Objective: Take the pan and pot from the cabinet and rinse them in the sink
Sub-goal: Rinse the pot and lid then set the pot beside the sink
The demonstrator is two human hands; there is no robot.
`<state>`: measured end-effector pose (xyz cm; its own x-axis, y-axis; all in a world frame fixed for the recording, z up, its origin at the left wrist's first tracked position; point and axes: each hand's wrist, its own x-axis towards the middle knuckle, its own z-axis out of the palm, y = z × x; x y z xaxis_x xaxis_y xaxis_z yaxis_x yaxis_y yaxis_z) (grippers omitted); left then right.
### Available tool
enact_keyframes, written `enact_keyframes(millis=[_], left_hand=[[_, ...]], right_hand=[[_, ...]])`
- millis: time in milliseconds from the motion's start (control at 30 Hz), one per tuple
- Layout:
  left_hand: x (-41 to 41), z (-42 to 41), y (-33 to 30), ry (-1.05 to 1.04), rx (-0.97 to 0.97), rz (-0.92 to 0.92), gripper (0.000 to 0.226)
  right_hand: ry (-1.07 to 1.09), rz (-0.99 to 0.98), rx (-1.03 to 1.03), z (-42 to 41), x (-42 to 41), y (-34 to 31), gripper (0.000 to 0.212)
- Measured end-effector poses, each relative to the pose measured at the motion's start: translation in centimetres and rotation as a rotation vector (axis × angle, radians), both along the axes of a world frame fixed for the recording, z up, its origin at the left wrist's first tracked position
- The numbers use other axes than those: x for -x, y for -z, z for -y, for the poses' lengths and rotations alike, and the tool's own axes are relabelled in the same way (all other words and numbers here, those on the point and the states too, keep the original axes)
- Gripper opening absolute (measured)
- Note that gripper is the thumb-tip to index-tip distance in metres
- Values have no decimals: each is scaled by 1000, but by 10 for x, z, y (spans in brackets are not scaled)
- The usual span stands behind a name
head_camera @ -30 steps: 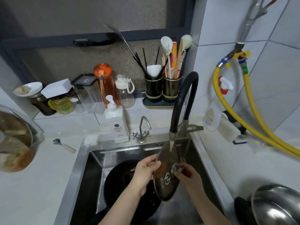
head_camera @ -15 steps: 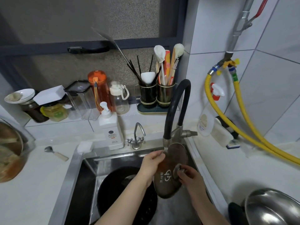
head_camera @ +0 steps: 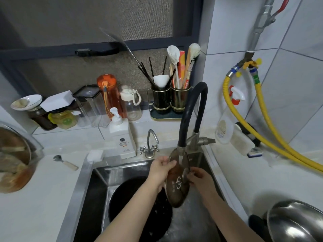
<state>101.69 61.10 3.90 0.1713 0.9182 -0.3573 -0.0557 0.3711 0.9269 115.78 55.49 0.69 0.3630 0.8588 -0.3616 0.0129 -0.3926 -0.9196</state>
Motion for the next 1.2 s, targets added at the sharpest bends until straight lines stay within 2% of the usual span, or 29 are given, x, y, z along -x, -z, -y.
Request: enact_keyframes(millis=[67,133,200,333,467,500,633,767,867,900,967,1033,1200], left_hand=[[-2,10,3,122,-39,-53,22],[-2,22,10,229,-116,-125,34],[1,33,20,318,-231,-239,42],[13,48,34,475,-342,-355,38],[26,57,42,561,-342,-441,30],[29,58,43,568,-329,-450,30],[46,55,41,410,-238,-427,28],[78,37,37,70,-385,-713,32],[101,28,38,-40,-299,-840,46],[106,26,39,-73,-229,-797,49],[111,26,37,-174,-54,-532,46],[112,28,33,-243,75,-283,25],[110,25,34,-197,119,-219,13]], right_hand=[[-10,-188,28,1,-5,-1,20],[-29,-338,74,4,-9,3,45],[-62,-380,90,8,-12,7,63],[-34,-429,104,15,-8,6,48],[43,-443,83,15,-1,4,7],[61,-419,79,14,0,3,5],[15,-324,9,10,12,4,17],[-21,-345,-26,5,17,-3,19],[-50,-343,-30,-1,18,-7,21],[-63,-341,-30,-3,19,-7,22],[-80,-351,-26,-7,21,-6,24],[-84,-364,-22,-10,23,-1,27],[-30,-397,67,1,19,17,31]])
